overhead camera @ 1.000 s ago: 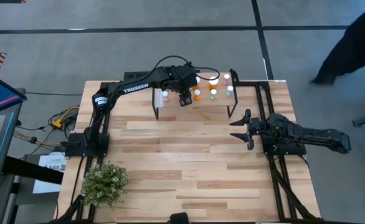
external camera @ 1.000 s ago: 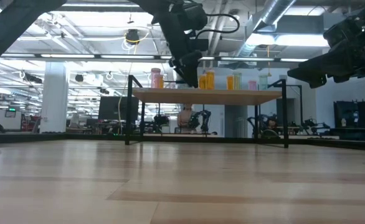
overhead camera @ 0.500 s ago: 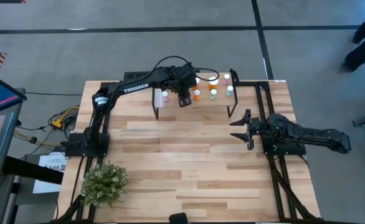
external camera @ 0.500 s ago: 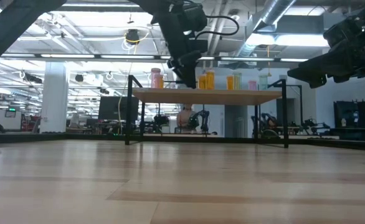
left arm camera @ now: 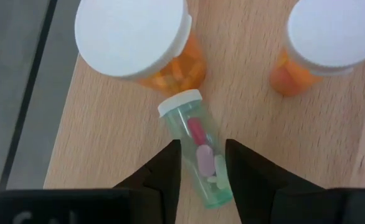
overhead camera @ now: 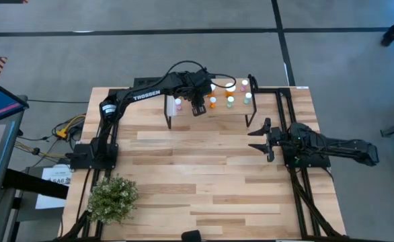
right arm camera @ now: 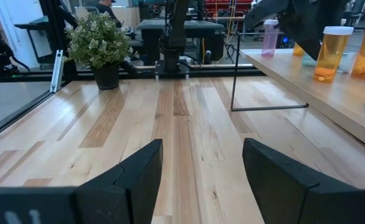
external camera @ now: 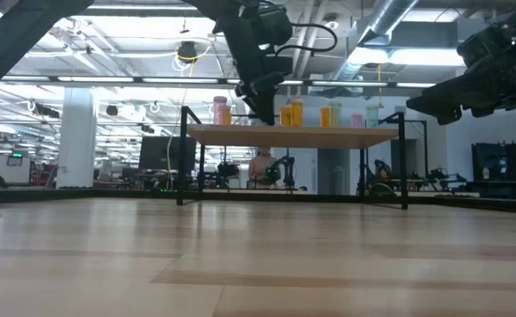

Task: Pick and place medicine bottles onto shelf by color
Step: Remove the small blue pill bottle from the shelf

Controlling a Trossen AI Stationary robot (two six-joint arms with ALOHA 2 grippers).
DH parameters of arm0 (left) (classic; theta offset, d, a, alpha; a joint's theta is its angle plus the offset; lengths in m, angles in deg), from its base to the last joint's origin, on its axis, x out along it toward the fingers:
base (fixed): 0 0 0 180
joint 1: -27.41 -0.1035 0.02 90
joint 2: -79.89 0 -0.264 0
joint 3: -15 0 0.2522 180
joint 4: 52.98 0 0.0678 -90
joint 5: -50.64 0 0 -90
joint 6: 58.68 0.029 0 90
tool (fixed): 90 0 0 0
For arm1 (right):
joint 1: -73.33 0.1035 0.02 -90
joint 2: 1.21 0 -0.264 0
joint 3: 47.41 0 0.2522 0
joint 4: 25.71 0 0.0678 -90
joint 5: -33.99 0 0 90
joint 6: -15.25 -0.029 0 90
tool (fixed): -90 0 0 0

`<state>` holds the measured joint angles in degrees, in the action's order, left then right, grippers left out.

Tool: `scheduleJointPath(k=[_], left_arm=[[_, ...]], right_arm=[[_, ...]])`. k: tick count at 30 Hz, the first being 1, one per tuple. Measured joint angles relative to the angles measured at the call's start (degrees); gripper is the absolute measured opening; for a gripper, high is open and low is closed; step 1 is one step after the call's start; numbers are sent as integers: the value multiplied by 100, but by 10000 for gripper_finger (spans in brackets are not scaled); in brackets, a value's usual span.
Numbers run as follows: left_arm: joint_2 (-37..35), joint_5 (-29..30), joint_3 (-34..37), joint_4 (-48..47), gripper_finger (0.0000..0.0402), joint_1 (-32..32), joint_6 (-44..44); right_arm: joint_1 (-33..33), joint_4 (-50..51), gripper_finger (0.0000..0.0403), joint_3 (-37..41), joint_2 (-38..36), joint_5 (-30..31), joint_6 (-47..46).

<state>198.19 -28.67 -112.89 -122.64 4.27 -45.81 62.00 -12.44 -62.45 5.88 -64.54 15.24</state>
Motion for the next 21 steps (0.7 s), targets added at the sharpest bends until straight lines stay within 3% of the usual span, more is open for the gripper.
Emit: scheduleJointPath(k=[14, 21], left_arm=[[-23, -226, -9, -187, 72, -2, -137], [-22, -415, 0, -395, 119, -11, -265]], right_arm=[[0, 0, 245, 0, 0, 0, 0], [0, 0, 245, 0, 0, 0, 0]])
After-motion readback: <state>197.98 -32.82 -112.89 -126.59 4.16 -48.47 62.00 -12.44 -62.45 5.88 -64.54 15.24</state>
